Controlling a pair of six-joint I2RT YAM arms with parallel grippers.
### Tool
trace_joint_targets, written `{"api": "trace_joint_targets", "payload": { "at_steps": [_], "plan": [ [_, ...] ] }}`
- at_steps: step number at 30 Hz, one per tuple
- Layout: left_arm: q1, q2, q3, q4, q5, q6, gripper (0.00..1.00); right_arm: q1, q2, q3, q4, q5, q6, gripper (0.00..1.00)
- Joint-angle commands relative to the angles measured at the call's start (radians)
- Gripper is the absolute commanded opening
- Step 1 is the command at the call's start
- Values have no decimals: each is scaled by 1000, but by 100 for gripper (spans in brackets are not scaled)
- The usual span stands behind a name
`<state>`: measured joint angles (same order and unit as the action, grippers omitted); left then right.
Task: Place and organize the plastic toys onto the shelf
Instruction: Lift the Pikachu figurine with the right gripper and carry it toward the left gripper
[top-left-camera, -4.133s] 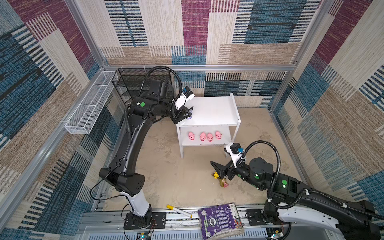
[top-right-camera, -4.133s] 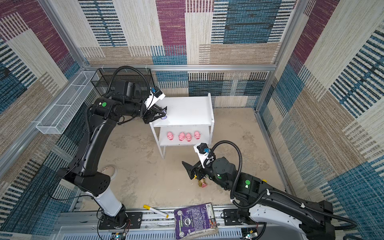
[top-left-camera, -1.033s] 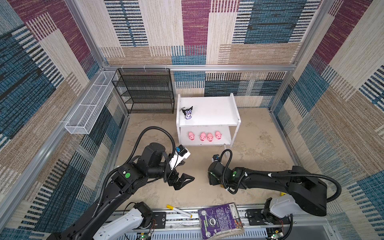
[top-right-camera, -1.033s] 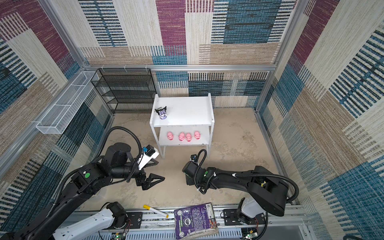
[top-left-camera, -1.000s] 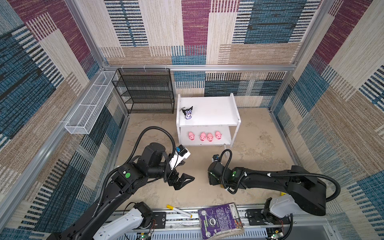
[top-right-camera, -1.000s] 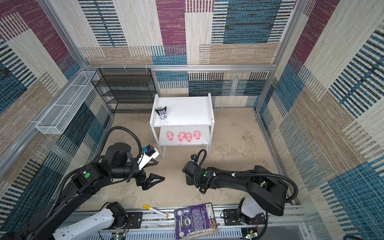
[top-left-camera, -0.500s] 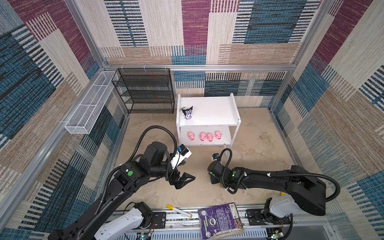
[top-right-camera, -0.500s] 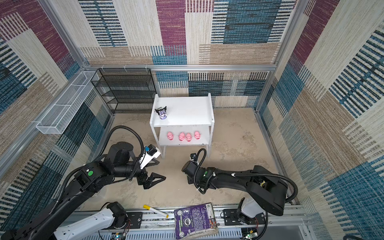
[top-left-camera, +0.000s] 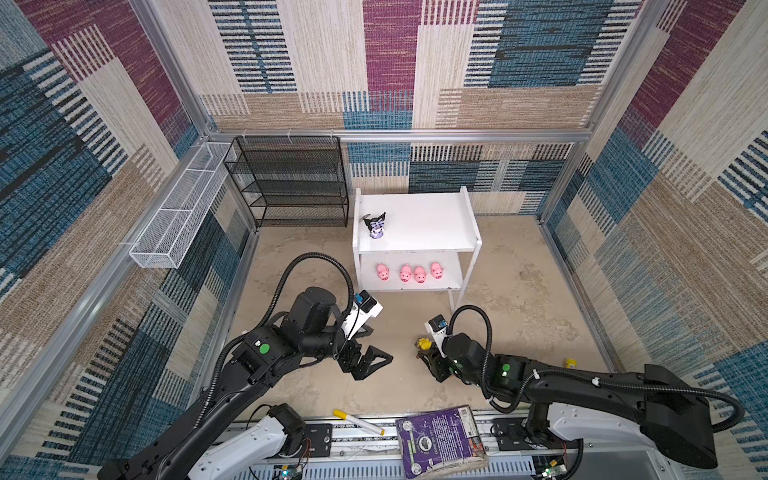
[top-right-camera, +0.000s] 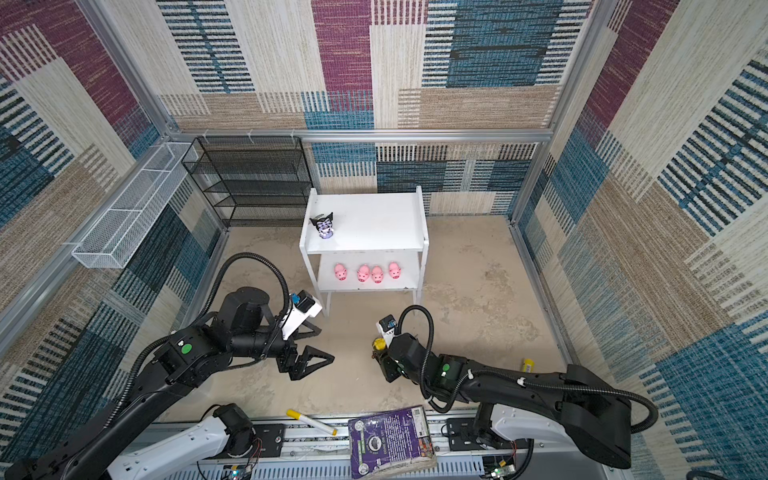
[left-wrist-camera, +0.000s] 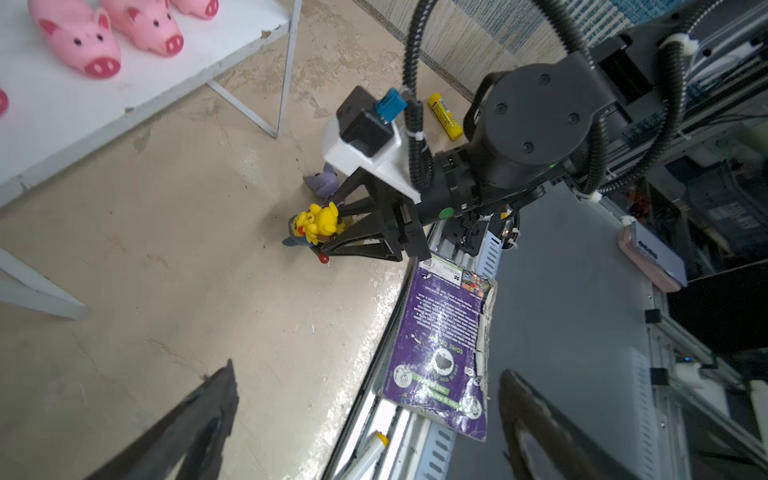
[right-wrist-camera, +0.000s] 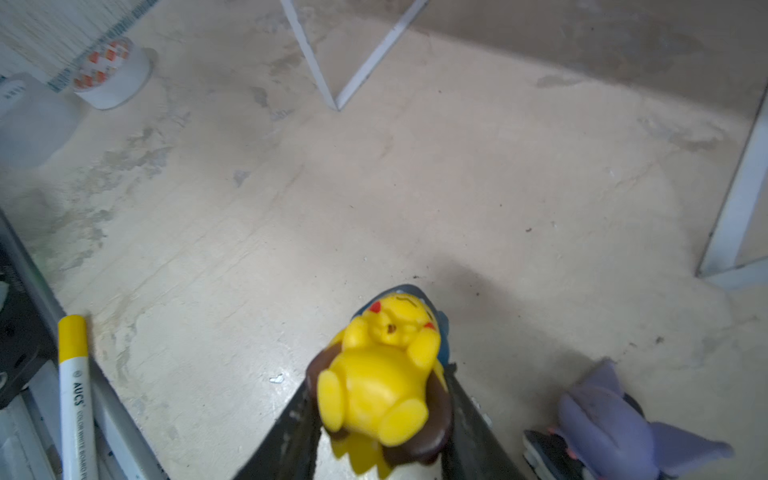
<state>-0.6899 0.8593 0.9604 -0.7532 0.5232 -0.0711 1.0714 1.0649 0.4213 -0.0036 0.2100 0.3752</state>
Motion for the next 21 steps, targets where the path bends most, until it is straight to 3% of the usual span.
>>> {"api": "trace_joint_targets", "payload": {
  "at_steps": [1, 10, 13, 21],
  "plan": [
    [-2, -17, -43, 50, 29, -123, 98, 1, -79, -36, 125, -59, -85, 43],
    [-6, -43, -119, 145, 46, -247, 98, 1, -312, -134, 202, -211, -203, 42],
    [-5, -38, -161, 220, 95, -304, 98, 1, -342, -142, 211, -246, -212, 41],
    [-6, -44, -228, 312, 83, -360, 98, 1, -372, -173, 214, -259, -179, 41]
  ]
}}
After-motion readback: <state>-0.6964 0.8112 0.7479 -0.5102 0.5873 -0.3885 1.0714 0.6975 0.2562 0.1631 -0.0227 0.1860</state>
